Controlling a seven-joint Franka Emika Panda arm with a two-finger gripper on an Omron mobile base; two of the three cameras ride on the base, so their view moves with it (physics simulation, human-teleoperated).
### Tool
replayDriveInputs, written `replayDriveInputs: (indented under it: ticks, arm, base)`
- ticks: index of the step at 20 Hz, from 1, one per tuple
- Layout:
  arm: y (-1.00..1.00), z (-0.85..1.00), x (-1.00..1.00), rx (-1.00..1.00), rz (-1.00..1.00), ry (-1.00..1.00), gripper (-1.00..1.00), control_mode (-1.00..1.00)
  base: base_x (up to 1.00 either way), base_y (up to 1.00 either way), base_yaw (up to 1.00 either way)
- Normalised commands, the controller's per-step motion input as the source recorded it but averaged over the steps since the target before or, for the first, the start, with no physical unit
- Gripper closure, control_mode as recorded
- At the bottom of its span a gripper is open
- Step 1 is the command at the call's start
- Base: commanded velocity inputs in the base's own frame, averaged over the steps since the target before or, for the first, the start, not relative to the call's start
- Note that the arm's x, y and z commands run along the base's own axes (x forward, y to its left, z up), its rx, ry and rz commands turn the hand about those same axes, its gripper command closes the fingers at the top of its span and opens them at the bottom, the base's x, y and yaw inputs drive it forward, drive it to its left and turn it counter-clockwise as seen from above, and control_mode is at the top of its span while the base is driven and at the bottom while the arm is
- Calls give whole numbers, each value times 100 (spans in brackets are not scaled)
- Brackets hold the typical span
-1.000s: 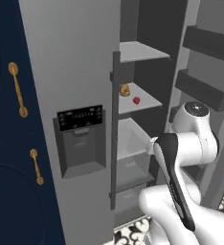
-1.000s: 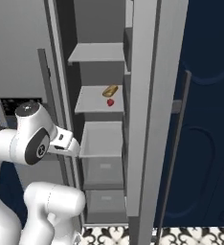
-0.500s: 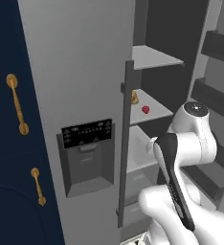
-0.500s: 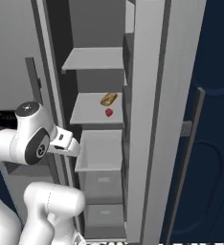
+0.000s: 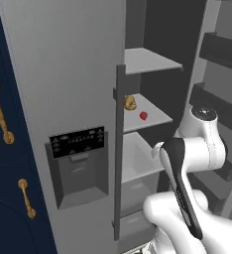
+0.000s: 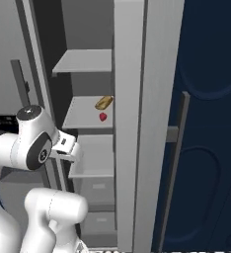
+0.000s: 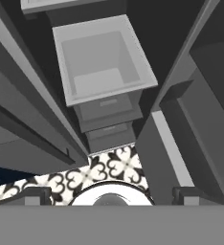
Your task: Take the strawberry from the fridge and place it on top of the pancake, located on the dining counter.
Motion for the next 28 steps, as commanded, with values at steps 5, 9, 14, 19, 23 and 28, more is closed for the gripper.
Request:
replayDriveInputs:
  ticks: [5,9,14,19,23,28]
  arm:
    - [0,0,0,0,0,0,-100,100]
    - [0,0,0,0,0,0,-100,100]
    - [0,0,0,0,0,0,-100,100]
    - [0,0,0,0,0,0,-100,100]
    - [0,0,0,0,0,0,-100,100]
    - [0,0,0,0,0,0,-100,100]
  base:
    - [34,0,-10]
    - [45,0,-7]
    - [37,-2,0]
    - [32,-9,0]
    - [21,-23,0]
    - [15,-32,0]
